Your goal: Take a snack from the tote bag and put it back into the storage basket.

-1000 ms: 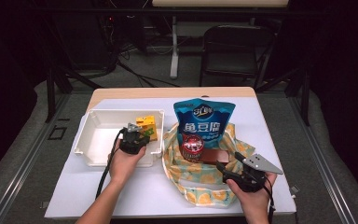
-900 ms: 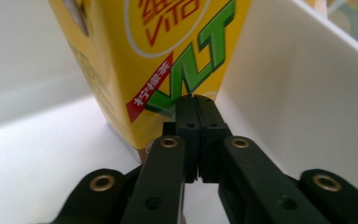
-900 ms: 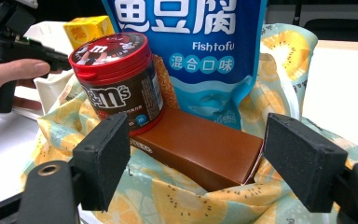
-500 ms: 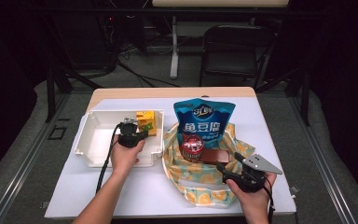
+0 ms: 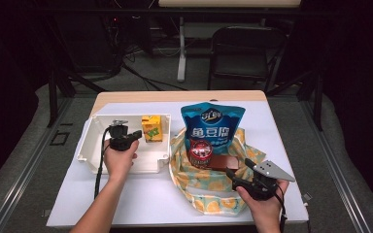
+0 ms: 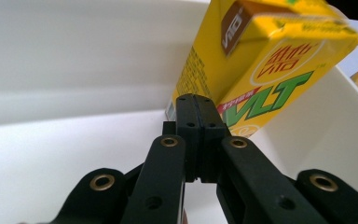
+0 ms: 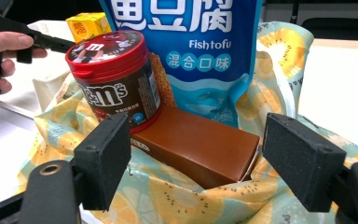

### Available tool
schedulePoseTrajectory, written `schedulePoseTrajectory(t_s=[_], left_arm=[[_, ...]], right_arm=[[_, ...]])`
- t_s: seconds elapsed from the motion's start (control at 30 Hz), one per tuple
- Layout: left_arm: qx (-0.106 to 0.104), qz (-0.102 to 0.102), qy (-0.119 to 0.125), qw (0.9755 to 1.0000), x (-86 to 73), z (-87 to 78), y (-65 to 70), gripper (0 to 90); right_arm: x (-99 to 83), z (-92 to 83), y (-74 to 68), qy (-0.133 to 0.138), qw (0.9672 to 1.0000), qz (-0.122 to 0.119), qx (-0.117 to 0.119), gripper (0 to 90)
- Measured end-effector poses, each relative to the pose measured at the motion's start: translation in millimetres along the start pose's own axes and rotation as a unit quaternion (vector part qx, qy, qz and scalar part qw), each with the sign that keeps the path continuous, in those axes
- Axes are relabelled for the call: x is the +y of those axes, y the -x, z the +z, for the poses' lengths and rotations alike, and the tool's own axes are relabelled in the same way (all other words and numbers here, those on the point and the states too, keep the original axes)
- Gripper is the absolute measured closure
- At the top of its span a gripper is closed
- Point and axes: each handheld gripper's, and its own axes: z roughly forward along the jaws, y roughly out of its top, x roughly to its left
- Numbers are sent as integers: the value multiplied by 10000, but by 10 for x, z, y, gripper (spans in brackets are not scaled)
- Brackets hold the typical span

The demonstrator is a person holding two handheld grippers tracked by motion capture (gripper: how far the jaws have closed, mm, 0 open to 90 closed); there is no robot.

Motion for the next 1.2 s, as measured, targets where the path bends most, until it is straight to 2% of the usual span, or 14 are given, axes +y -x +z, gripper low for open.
schedulePoseTrajectory(t_s=[0.2, 0.4, 0.47, 0.57, 0.6, 0.7, 0.73, 0.8, 0.87, 0.93, 0.97, 1.03, 1.1, 1.2], left_arm=[[-72, -30, -32, 10000, 9, 98, 46, 899], [-136, -341, -80, 9993, 14, 195, 14, 900], [-149, -360, 0, 9992, 9, 232, 20, 900], [-97, -159, 93, 9998, 7, 267, 51, 900], [-72, -37, 34, 10000, 14, 266, 53, 900], [-61, 108, 18, 9999, 30, 157, 78, 887], [-10, 236, 65, 9997, 22, 104, 104, 887], [-54, 549, 9, 9985, 9, 26, 163, 898], [-203, 751, -84, 9969, -10, -13, 218, 899], [-50, 1166, -193, 9930, -41, 15, 299, 899], [43, 1272, -256, 9915, -49, 40, 311, 899], [101, 1195, -293, 9923, -57, 101, 281, 899], [-34, 900, -294, 9955, -54, 149, 242, 900], [-53, 932, -334, 9951, -55, 195, 251, 900]], right_arm=[[-6, 8, 1, -18, 10000, 7, 5, 235], [-10, 13, -2, -36, 10000, -4, 26, 235], [-11, 14, -5, -32, 10000, -1, 27, 235], [-14, 15, -8, -29, 10000, 14, 27, 236], [-15, 15, -8, -46, 10000, 8, 21, 236], [-19, 15, -7, -33, 10000, 28, 9, 236], [-19, 15, 0, -23, 10000, 29, 23, 236], [-19, 12, 10, -44, 10000, 38, 5, 236], [-17, 16, 14, -53, 10000, 37, 9, 236], [-16, 21, 3, -54, 10000, 25, -4, 236], [-16, 23, -10, -53, 10000, 24, 2, 236], [-18, 27, -29, -45, 10000, -11, 11, 236], [-20, 27, -38, -61, 10000, -30, 22, 236], [-26, 30, -26, -92, 10000, -8, 15, 236]])
